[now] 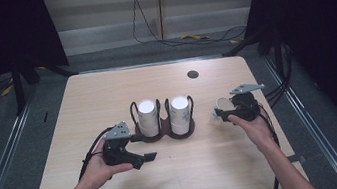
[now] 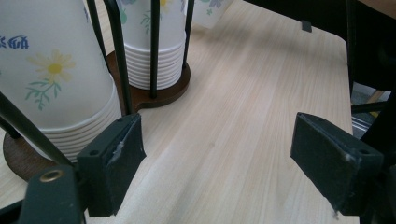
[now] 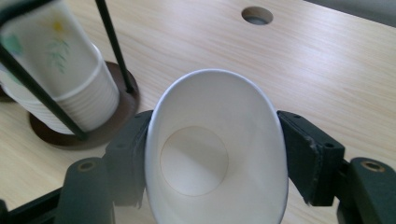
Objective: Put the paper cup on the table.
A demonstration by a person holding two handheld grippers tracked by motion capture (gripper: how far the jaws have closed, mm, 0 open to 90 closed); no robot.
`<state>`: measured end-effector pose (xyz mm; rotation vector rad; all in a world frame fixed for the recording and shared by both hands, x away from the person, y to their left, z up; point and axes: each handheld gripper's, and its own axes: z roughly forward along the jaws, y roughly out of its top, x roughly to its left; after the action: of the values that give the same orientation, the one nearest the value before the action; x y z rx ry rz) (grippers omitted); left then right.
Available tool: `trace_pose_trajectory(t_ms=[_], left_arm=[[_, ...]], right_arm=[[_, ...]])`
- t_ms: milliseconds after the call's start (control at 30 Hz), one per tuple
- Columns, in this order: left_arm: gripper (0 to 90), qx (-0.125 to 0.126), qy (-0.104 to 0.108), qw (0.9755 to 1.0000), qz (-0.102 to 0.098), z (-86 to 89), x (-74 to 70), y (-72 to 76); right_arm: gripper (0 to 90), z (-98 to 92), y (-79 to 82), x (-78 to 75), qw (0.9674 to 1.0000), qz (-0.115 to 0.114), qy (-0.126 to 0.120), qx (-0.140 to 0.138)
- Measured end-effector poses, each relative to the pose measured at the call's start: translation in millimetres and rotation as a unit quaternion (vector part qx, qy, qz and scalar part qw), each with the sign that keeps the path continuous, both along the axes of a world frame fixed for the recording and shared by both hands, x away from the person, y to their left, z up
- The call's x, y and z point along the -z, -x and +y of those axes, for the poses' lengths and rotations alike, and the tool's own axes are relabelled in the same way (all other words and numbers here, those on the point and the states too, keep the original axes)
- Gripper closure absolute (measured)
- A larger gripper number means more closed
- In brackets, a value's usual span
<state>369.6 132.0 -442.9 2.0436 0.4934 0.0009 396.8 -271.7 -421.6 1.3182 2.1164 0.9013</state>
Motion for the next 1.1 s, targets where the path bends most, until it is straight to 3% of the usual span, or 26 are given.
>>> trace_pose_trajectory(t_ms=[200, 467, 1100], left_arm=[[17.3, -0.004, -0.005, 1.0, 0.003, 1.7, 2.1, -2.0], [17.3, -0.005, -0.003, 1.0, 0.004, 1.9, 1.8, -0.6], [17.3, -0.006, 0.0, 1.0, 0.002, 4.4, 1.1, -2.5]], right_arm=[[30.0, 1.5, -8.8, 2.9, 0.9994, 0.018, 0.029, 0.003], [28.0, 5.9, -15.6, 10.5, 0.9986, 0.019, 0.048, 0.01], [17.2, 10.6, -22.8, 21.5, 0.9998, 0.011, 0.012, 0.008]])
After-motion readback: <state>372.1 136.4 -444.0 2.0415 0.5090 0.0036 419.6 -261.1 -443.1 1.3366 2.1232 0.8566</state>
